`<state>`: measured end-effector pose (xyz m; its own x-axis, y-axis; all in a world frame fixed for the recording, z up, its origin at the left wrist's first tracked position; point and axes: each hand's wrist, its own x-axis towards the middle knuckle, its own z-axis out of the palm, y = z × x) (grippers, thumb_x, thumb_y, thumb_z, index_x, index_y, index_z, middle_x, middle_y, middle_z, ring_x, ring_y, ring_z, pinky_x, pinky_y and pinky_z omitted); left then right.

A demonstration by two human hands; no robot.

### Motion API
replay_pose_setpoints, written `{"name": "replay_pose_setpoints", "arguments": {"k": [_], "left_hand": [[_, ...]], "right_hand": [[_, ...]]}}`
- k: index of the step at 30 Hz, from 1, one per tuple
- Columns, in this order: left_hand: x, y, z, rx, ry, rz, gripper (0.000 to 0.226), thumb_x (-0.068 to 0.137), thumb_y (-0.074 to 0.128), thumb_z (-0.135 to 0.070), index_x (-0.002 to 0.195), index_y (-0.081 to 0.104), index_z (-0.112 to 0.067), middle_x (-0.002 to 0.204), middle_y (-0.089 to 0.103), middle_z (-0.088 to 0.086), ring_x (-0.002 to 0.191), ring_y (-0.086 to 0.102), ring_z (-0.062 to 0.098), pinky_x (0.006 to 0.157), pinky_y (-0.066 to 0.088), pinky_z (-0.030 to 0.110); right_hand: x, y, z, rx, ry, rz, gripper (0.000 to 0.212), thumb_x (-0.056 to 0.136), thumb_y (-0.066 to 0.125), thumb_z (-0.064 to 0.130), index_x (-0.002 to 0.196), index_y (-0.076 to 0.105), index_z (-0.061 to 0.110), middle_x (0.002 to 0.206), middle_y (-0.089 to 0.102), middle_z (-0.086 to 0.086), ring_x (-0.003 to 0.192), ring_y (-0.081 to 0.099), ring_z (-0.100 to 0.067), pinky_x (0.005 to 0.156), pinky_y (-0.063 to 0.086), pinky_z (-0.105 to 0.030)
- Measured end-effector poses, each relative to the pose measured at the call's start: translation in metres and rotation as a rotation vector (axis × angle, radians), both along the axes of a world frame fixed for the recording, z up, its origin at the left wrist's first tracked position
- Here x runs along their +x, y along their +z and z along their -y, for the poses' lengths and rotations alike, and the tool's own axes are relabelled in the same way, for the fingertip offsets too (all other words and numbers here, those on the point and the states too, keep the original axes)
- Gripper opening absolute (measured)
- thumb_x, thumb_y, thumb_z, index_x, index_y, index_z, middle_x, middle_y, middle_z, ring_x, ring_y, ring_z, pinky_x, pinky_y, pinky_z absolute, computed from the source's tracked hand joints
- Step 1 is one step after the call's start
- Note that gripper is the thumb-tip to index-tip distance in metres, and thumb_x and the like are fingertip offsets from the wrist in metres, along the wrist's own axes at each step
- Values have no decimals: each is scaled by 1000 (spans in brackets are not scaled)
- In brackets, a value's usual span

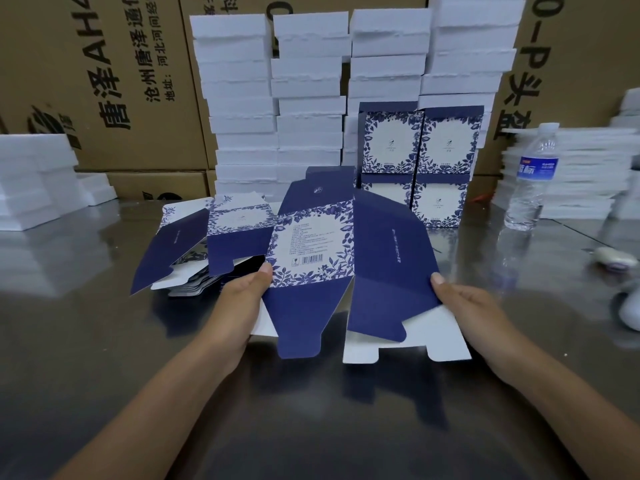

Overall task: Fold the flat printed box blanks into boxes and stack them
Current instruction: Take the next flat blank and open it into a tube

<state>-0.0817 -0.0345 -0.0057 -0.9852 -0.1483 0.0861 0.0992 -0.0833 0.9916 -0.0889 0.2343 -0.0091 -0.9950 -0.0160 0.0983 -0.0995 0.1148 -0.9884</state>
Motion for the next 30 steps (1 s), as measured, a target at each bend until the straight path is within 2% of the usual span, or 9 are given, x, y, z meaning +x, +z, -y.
{"name": "replay_pose_setpoints", "arguments": {"k": [9,12,14,17,19,23,26,28,30], "left_hand": [[-2,2,1,19,18,-3,37,95,53,-36,69,78,-30,82,76,-2,73,72,12,73,52,30],[-3,4,5,50,1,7,33,94,54,-34,72,78,-28,85,76,1,74,72,14,76,53,33],[-2,7,9,83,-14,5,29,92,57,-34,75,78,-26,88,76,3,76,72,18,76,53,35],[-5,6,9,99,-24,-30,25,88,62,-31,68,67,-17,74,72,-2,69,68,21,70,51,32],[-2,6,5,89,-27,-61,24,90,61,-27,66,57,-22,57,66,-13,57,66,7,60,53,24],[0,6,-2,131,-182,-73,22,88,60,-39,73,67,-25,87,71,9,82,67,24,86,52,45],[0,0,-8,-62,-260,-62,29,88,52,-46,102,68,-27,106,71,4,80,66,12,83,47,33],[-2,-4,-11,-231,-273,-33,21,95,51,-33,111,63,-35,111,69,-3,89,67,4,82,48,21],[-3,-6,-10,-424,-277,-38,36,97,49,-8,119,55,-35,113,66,-4,102,62,-1,83,45,10]], "right_hand": [[0,2,-3,37,-6,46,51,96,46,36,84,64,-11,61,67,-10,42,58,-14,39,43,-17],[-1,-3,1,234,-109,-119,43,89,53,40,80,60,-1,69,66,-14,54,59,-19,50,43,-20],[-1,-7,2,346,-145,-249,23,85,61,37,93,55,16,81,62,-10,69,57,-21,60,43,-23],[-1,-12,3,455,-38,-299,52,69,60,60,114,44,40,103,54,12,90,56,-4,71,41,-15],[1,-13,6,496,78,-295,58,58,55,73,112,42,54,110,52,21,96,53,6,73,41,-9],[4,-14,8,547,182,-294,93,47,64,83,128,21,64,117,45,33,101,50,13,76,43,-10],[6,-13,11,539,175,-344,106,50,73,71,131,5,65,117,37,39,95,53,8,71,49,-17],[4,-15,13,519,110,-415,94,64,75,49,128,9,65,116,41,26,87,56,2,65,48,-14],[2,-18,14,519,32,-478,80,76,69,35,129,14,59,110,44,19,85,57,0,64,47,-17]]}}
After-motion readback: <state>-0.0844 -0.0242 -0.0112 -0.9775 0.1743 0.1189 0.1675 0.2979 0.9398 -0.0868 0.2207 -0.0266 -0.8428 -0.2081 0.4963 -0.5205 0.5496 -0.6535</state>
